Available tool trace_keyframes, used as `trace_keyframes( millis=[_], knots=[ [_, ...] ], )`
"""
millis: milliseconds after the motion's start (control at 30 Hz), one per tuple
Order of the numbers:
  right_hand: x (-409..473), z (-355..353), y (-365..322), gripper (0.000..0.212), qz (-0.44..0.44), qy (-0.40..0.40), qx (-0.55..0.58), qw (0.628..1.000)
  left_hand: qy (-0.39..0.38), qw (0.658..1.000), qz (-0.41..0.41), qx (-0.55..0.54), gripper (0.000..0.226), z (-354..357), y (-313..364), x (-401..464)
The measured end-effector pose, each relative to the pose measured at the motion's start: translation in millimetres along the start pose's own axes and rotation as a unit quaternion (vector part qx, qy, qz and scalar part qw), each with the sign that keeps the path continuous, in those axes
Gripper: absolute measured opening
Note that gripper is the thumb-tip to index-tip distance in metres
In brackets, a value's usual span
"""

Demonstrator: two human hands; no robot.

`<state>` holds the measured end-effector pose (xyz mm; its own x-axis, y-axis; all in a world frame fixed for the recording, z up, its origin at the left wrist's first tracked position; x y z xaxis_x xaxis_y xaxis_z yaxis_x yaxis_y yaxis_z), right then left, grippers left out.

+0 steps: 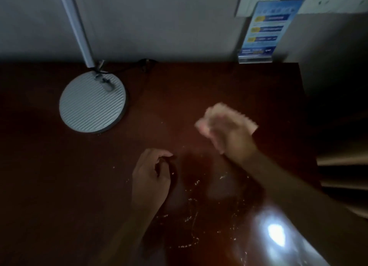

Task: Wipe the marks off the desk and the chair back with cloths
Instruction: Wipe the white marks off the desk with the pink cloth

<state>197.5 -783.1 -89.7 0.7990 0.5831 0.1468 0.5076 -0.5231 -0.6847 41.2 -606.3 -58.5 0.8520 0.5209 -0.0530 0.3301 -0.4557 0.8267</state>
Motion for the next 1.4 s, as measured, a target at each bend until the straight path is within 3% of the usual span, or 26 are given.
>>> trace_keyframes(
  millis=[67, 167, 267, 400, 633, 800, 1033, 1100, 1200, 1333, 1400],
  knots=[
    [40, -19, 26, 0.033, 0.075, 0.064, -0.126, 0.987, 0.002, 1.0, -0.007, -0.01, 0.034, -9, -5, -1],
    [52, -4, 16, 0.032, 0.125, 0.042, -0.192, 0.972, 0.02, 1.0, -0.013, -0.007, 0.038, -22, -17, -3],
    [2, 29, -17, 0.026, 0.088, -0.002, -0.111, 0.99, 0.026, 0.999, -0.027, -0.009, 0.039, -24, -31, -6],
    [-14, 8, -19, 0.016, 0.059, 0.0, -0.124, 0.99, 0.016, 0.999, -0.019, -0.021, 0.035, -18, -21, -7],
    [27, 4, -4, 0.015, 0.165, 0.08, -0.16, 0.97, 0.03, 0.999, 0.023, -0.023, 0.031, -22, -15, 6],
    [-41, 10, -15, 0.021, 0.143, 0.027, -0.169, 0.975, 0.021, 0.999, 0.005, -0.031, 0.028, -12, -29, 5],
    [60, 30, -16, 0.022, 0.152, 0.054, -0.168, 0.973, 0.012, 0.999, 0.041, -0.018, 0.027, -37, -34, 9],
    [64, 50, -43, 0.025, 0.1, 0.047, -0.151, 0.982, -0.009, 0.998, 0.066, 0.006, 0.026, -49, -43, 18],
    [9, 101, -104, 0.02, -0.014, -0.03, -0.101, 0.994, -0.027, 0.995, 0.09, 0.045, 0.026, -65, -59, 28],
    [-32, 116, -111, 0.02, -0.082, -0.105, -0.084, 0.988, -0.02, 0.993, 0.103, 0.051, 0.027, -88, -72, 17],
    [-1, 99, -101, 0.024, -0.071, -0.069, -0.007, 0.995, -0.021, 0.994, 0.093, 0.049, 0.028, -97, -78, 6]
  ],
)
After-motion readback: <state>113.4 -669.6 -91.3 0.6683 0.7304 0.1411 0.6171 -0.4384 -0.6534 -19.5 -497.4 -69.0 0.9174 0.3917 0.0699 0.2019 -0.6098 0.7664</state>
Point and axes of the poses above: each hand's wrist, its own x-axis towards the middle knuckle, its own z-axis out of the palm, y = z × x, the point moved 6 cm from there along x, towards the middle knuckle, and after that the axes turned 2 degrees about -x, right-handed, at the moved point
